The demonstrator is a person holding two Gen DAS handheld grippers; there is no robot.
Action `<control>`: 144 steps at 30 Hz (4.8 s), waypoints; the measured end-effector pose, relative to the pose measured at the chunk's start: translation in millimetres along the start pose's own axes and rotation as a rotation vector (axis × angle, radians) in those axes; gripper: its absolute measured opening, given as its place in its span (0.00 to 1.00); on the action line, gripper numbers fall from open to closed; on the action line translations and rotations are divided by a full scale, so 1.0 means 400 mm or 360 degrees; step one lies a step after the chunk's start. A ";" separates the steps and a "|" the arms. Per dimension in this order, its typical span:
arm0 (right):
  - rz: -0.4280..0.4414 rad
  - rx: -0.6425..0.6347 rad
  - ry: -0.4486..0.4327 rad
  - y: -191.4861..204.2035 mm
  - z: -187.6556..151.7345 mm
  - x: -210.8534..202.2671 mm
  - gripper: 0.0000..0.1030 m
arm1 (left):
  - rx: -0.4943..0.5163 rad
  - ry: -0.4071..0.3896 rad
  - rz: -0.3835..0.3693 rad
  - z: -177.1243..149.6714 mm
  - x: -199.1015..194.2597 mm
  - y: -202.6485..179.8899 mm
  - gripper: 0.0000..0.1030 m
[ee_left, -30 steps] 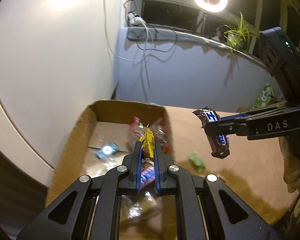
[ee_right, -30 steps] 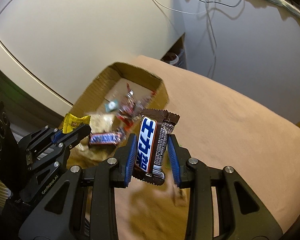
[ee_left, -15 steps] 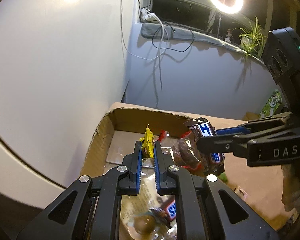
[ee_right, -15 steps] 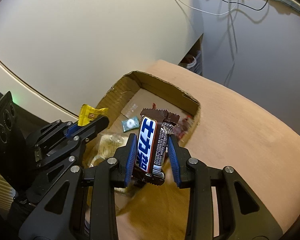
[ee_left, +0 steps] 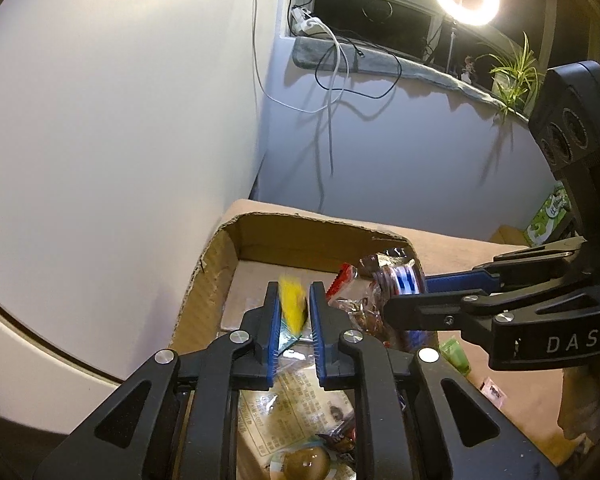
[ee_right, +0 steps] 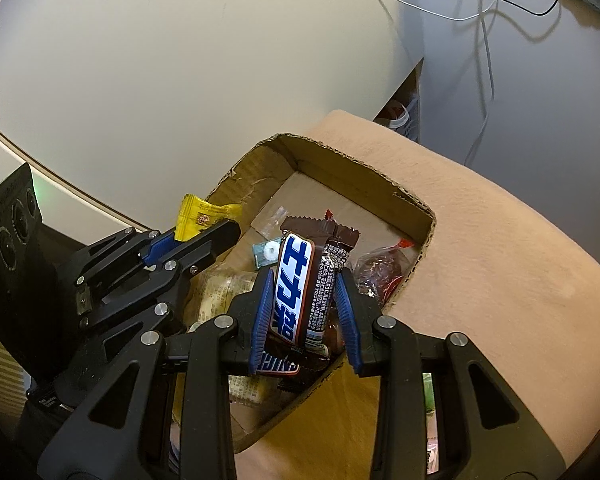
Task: Organize snacks
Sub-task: 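Carry the chocolate bar and yellow candy toward the cardboard box, then open both tools over the box, releasing the chocolate bar and yellow candy, then grasp the green candy with the left tool while the right tool grasps the pink sweet, then carry the green candy and pink sweet over the cardboard box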
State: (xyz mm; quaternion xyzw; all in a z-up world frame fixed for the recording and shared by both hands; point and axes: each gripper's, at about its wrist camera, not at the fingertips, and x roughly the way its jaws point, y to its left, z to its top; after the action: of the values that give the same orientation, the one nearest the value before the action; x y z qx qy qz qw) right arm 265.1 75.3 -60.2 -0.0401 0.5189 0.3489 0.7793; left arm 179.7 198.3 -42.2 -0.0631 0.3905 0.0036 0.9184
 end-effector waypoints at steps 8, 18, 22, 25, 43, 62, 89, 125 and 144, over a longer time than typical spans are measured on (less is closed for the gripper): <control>-0.0009 -0.0032 -0.0024 0.015 -0.001 -0.017 0.32 | -0.0010 -0.0017 0.0014 0.002 -0.012 0.004 0.19; -0.0046 -0.0019 -0.0092 0.001 -0.027 -0.083 0.50 | -0.0006 -0.0047 0.0000 -0.004 -0.055 -0.019 0.19; -0.0086 -0.0023 -0.0127 -0.018 -0.057 -0.130 0.51 | 0.0011 -0.0067 -0.0025 -0.012 -0.085 -0.049 0.19; -0.0107 0.0001 -0.0136 -0.047 -0.091 -0.163 0.51 | 0.0034 -0.0072 -0.0050 -0.019 -0.100 -0.080 0.19; -0.0279 -0.0169 0.0041 -0.141 -0.353 -0.150 0.51 | 0.0157 0.0105 -0.0260 -0.108 -0.073 -0.303 0.19; -0.0184 -0.0171 0.0051 -0.211 -0.426 -0.078 0.35 | 0.0203 0.0382 -0.0249 -0.153 0.085 -0.403 0.16; -0.0319 -0.0264 0.0011 -0.184 -0.414 -0.043 0.22 | 0.0201 0.0436 -0.0102 -0.161 0.189 -0.422 0.20; -0.0361 -0.0106 -0.0131 -0.229 -0.423 -0.181 0.19 | 0.0188 0.0234 -0.0168 -0.139 0.042 -0.368 0.16; -0.0250 -0.0281 -0.0181 -0.003 -0.306 -0.177 0.19 | 0.0037 0.0101 -0.0043 -0.051 -0.069 -0.120 0.16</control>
State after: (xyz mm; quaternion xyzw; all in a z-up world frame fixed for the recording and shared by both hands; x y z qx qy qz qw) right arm 154.7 -13.1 -57.6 -0.1292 0.4365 0.3328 0.8259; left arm 148.4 149.6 -31.1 -0.0578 0.4186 -0.0152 0.9062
